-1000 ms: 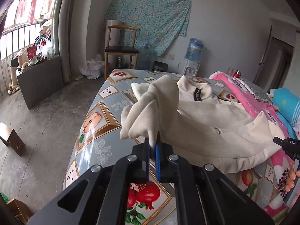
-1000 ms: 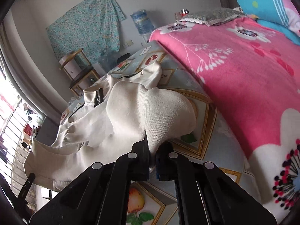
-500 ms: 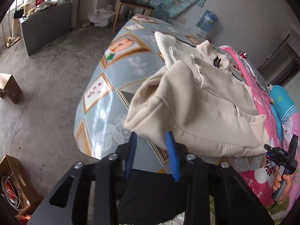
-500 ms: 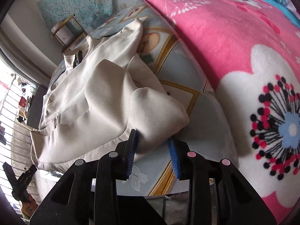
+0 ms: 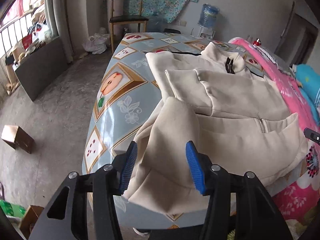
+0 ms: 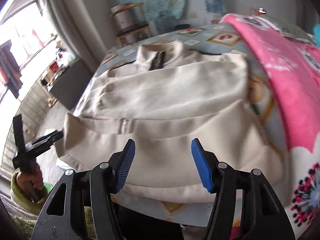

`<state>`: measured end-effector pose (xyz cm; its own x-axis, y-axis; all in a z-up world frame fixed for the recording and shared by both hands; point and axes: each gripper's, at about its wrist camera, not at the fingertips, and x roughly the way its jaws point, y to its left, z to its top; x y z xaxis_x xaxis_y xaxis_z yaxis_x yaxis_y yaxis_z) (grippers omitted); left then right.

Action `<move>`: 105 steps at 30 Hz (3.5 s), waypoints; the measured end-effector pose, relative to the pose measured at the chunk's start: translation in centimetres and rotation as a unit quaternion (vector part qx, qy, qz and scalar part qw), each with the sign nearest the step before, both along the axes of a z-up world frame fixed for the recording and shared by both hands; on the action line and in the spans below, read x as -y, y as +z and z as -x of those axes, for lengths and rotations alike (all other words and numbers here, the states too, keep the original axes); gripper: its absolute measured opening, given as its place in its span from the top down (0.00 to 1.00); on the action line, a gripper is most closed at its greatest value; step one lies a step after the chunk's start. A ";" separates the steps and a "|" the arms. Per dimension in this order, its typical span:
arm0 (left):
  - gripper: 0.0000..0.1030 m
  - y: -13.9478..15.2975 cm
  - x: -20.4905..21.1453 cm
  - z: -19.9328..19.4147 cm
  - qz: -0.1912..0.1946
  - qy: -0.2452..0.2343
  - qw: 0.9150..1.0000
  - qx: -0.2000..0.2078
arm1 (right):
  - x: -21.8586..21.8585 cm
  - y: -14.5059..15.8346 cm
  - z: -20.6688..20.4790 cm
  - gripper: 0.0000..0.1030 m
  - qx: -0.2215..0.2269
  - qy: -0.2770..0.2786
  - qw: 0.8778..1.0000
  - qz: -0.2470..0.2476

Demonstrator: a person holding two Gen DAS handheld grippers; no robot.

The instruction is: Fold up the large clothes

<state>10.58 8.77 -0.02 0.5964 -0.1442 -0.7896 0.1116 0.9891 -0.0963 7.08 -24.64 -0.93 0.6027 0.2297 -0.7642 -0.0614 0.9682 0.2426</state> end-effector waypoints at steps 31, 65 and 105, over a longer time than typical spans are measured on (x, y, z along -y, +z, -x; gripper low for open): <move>0.68 3.7 -0.6 -0.1 -0.011 -0.006 0.990 0.138 | -7.7 -2.4 -4.1 0.96 0.069 -0.006 0.991 0.115; 0.73 -3.0 14.4 -3.9 0.012 -0.204 0.979 0.006 | 7.2 -2.8 -3.1 0.95 0.024 -0.165 0.979 0.121; 0.96 -3.4 0.2 -4.8 0.059 -0.094 0.994 -0.001 | -5.2 -6.0 -6.4 0.89 -0.021 0.028 0.999 -0.017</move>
<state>15.42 8.60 -3.45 0.5492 -0.3440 -0.7616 0.2928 0.9328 -0.2102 13.49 -19.43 -6.91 0.5550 0.2887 -0.7802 -0.1039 0.9546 0.2793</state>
